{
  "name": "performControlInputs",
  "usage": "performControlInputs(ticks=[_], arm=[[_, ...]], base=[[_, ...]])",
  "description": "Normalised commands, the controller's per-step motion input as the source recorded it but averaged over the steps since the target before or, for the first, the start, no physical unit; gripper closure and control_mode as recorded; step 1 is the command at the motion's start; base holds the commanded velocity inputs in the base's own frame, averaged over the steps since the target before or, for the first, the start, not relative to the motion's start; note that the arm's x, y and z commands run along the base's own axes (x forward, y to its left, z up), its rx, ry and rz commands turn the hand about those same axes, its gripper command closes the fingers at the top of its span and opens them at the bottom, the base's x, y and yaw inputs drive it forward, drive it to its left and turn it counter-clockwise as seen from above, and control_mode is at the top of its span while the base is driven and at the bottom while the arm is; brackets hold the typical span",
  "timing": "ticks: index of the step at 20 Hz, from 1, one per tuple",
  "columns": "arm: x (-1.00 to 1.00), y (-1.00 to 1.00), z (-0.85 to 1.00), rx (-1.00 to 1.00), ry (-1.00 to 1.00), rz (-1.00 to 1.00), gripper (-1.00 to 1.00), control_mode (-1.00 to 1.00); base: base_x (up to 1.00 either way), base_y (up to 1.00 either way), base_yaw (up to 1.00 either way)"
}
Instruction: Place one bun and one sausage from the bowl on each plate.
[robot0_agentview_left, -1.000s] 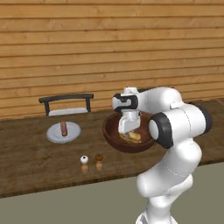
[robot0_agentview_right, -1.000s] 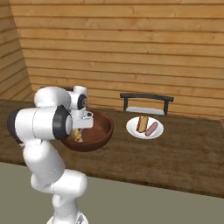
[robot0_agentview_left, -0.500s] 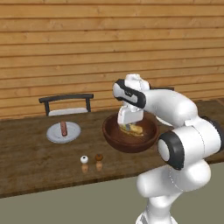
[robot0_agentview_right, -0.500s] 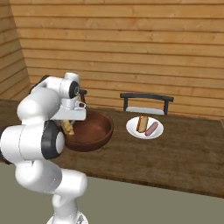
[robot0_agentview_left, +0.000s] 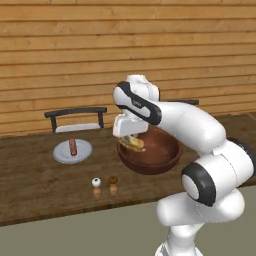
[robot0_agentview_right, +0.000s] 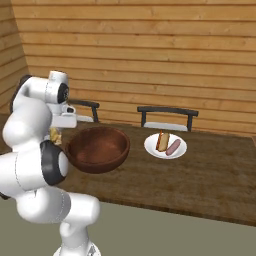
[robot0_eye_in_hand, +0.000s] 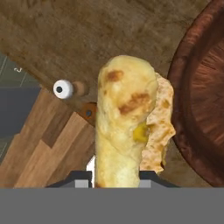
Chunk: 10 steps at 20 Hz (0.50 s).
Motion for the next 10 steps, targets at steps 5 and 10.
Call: performControlInputs(ticks=[5,10], arm=[[0.11,0.80,0.10,-0.01,0.00,-0.09,1.00,-1.00],[0.27,0.83,-0.02,-0.04,0.00,-0.33,1.00,-1.00]], base=[[0.00,0.00,0.00],[0.00,0.00,0.00]])
